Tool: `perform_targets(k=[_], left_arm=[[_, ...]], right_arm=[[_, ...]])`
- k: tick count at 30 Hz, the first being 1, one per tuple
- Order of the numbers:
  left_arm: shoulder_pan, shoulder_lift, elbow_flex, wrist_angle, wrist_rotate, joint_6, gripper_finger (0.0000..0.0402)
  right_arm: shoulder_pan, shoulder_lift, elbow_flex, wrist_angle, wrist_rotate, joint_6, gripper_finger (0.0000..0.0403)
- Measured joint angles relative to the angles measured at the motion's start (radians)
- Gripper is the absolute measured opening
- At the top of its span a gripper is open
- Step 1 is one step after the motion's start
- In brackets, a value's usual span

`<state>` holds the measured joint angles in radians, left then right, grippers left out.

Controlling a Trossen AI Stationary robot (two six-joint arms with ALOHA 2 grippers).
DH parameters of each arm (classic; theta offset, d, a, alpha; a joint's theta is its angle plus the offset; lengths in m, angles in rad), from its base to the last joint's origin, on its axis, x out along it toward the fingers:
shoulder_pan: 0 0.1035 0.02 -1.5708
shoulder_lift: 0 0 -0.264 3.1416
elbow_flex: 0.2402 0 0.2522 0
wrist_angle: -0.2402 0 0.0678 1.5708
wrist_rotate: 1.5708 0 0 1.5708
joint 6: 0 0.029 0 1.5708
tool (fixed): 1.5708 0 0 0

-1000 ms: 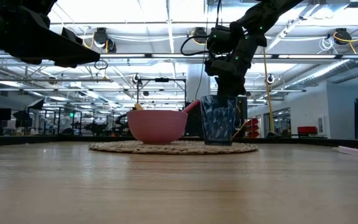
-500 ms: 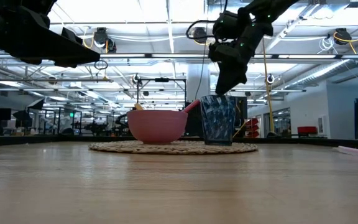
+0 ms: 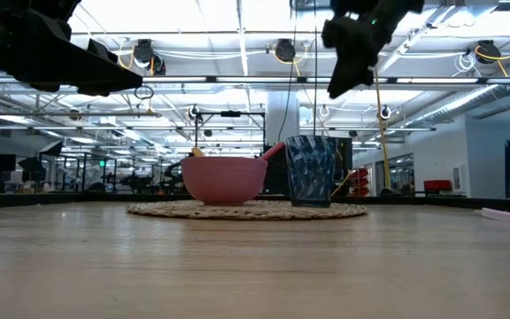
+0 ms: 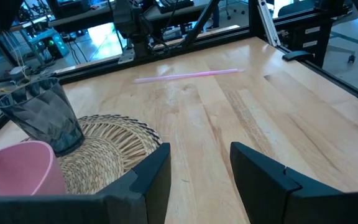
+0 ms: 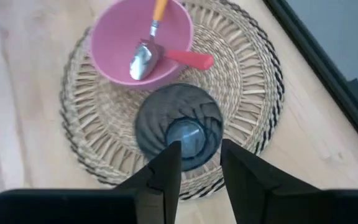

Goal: Pick & Place Utensil
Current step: Put the pink straw into the blue cup on the woven mat

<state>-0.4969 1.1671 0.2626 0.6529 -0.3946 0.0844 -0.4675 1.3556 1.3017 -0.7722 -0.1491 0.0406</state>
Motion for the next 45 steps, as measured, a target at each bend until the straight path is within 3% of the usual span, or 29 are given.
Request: perform_targets(k=[9,18,28,33,38,45], left_arm=[[0.0,0.0,0.0,0.0,0.0,-0.001,0.017],[0.0,0.0,0.0,0.001,0.0,-0.002,0.017],[0.0,0.0,0.0,0.001,0.001,-0.016,0.017],[0.0,0.0,0.0,0.001,0.002,-0.013,0.017],[0.0,0.0,0.0,0.001,0.002,0.002,0.017],[0.0,0.0,0.0,0.001,0.003,0.008,0.017]], right_arm=[[0.137,-0.156,0.0,-0.144,0.141,0.134,0.0106],[0.341,-0.184,-0.043,-0.34,0.352,0.58,0.0107],[0.55,-0.183,-0.317,-0.337,0.352,1.004,0.0111],[0.635,-0.183,-0.446,-0.278,0.269,1.204,0.0115],[0.702,-0.183,-0.524,-0.196,0.203,1.327,0.0128],[0.753,-0.183,-0.547,-0.184,0.232,1.417,0.0158]])
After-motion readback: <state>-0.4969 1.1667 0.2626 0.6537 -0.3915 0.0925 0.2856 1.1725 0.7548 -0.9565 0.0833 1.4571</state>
